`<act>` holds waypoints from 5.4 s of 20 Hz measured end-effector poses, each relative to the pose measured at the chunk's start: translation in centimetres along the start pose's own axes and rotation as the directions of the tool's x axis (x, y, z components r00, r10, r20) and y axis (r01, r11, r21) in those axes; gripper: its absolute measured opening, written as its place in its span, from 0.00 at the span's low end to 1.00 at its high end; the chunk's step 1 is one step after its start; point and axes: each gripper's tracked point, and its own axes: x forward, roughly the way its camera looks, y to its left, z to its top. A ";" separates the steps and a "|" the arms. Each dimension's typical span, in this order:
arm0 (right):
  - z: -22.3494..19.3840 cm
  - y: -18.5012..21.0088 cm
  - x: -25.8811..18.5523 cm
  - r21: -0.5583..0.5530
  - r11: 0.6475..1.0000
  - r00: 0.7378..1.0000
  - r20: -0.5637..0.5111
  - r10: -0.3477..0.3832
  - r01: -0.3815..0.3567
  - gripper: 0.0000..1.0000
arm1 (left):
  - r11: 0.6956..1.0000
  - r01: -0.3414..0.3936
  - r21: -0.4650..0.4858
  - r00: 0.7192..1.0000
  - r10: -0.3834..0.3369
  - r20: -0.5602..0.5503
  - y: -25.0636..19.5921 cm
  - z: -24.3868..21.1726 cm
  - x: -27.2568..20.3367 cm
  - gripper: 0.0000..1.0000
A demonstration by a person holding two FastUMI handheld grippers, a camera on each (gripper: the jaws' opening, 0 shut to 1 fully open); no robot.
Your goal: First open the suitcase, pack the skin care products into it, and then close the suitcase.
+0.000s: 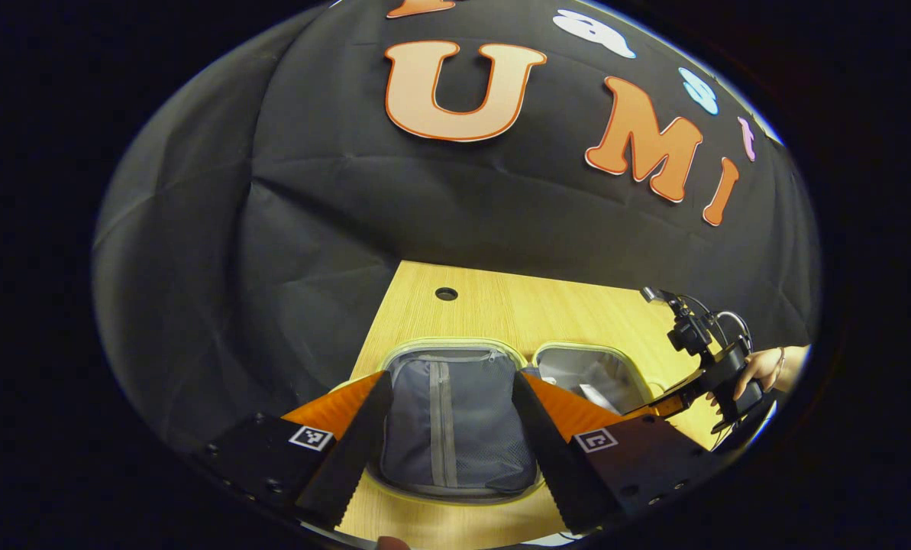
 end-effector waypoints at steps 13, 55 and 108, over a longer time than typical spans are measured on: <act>3.0 3.2 -7.2 -0.010 0.997 0.947 0.311 0.079 -0.080 0.96 | 0.983 -0.102 -0.150 0.994 0.096 -0.047 14.3 -1.6 0.9 0.98; -1.2 0.3 -12.7 0.217 0.965 0.933 0.353 0.065 -0.149 0.96 | 0.848 0.157 -0.507 0.971 -0.226 -0.076 15.5 -8.3 9.9 0.10; -8.5 -29.6 -24.3 0.240 0.932 0.796 0.600 0.078 -0.273 0.95 | 0.926 0.137 0.352 0.931 0.001 -0.364 -41.8 -9.6 11.3 0.25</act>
